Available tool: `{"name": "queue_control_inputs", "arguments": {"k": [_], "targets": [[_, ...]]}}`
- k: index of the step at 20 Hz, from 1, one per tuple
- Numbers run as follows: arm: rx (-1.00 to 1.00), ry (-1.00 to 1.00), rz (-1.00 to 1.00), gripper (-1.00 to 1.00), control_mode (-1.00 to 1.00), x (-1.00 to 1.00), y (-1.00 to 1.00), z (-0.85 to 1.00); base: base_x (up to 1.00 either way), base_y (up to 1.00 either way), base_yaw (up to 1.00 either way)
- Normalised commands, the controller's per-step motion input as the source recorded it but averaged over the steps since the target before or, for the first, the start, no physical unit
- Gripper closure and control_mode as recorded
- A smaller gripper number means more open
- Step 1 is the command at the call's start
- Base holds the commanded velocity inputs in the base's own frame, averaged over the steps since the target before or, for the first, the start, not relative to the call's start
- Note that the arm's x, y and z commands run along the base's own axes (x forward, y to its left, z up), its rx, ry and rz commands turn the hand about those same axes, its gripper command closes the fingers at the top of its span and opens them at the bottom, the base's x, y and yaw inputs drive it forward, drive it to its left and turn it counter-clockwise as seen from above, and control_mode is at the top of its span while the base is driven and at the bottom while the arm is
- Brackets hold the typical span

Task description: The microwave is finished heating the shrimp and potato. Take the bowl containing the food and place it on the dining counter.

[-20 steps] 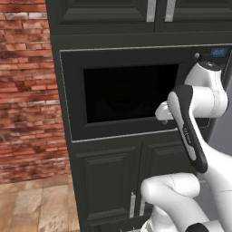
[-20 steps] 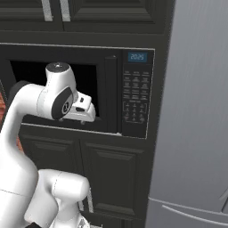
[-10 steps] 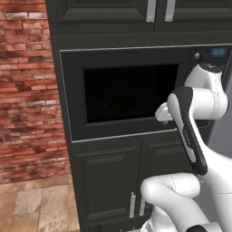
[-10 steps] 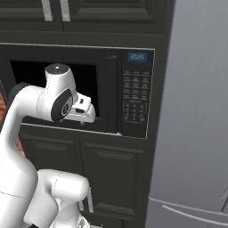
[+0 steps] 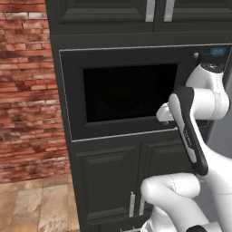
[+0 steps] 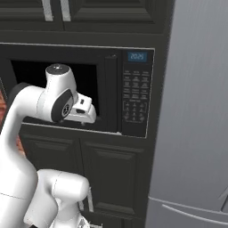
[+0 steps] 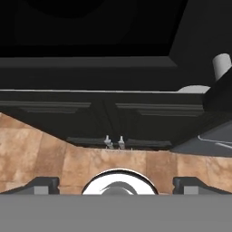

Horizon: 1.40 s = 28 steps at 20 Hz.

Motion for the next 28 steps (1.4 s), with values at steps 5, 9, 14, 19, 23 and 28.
{"name": "queue_control_inputs", "arguments": {"k": [5,9,14,19,23,28], "targets": [[0.00,0.00,0.00,-1.00,1.00,0.00,0.00,0.00,-0.36,-0.27,0.00],[0.00,0.00,0.00,-1.00,1.00,0.00,0.00,0.00,-0.45,-0.27,0.00],[0.00,0.00,0.00,-1.00,1.00,0.00,0.00,0.00,-0.39,-0.57,0.00],[0.00,0.00,0.00,-1.00,1.00,0.00,0.00,0.00,-0.38,-0.37,0.00],[0.00,0.00,0.00,-1.00,1.00,0.00,0.00,0.00,-0.37,-0.05,0.00],[0.00,0.00,0.00,-1.00,-1.00,0.00,0.00,0.00,0.00,0.00,0.00]]}}
